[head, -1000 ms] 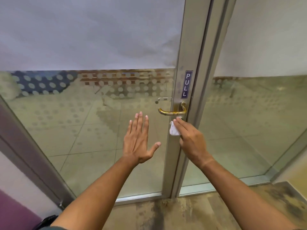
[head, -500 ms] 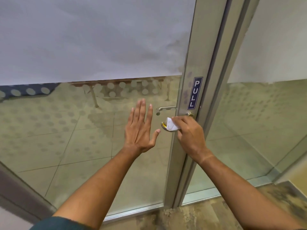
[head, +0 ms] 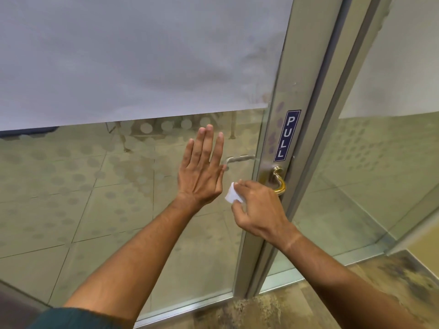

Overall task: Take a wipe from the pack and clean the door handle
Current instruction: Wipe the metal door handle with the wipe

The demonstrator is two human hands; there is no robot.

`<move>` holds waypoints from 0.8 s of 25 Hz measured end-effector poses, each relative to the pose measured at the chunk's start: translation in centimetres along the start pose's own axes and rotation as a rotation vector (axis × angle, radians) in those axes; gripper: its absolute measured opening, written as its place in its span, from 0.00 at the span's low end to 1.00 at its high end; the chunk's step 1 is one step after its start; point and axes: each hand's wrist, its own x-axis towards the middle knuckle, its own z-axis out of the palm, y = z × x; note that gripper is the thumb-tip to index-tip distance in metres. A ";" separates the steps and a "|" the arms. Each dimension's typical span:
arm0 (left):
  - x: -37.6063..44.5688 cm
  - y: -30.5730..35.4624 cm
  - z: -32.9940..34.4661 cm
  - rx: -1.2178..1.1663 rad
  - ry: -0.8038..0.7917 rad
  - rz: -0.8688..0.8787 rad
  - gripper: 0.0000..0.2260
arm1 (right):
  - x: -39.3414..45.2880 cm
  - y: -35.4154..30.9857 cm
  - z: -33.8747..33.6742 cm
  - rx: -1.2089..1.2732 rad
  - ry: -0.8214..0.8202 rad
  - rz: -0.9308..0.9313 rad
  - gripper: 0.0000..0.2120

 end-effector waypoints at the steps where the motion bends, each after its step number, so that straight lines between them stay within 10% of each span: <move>1: 0.2 0.1 0.1 0.001 0.017 -0.004 0.31 | 0.2 0.0 0.3 0.005 0.015 0.009 0.14; 5: 1.2 0.6 0.5 0.014 0.062 -0.017 0.33 | 0.5 -0.3 1.4 -0.141 0.046 0.020 0.05; 12: 2.0 1.2 1.9 0.116 0.143 -0.058 0.36 | -1.1 0.9 2.9 -0.380 -0.030 -0.121 0.28; 20: 2.1 1.2 2.2 0.162 0.181 -0.047 0.34 | -3.0 3.7 2.8 -0.273 0.067 -0.269 0.32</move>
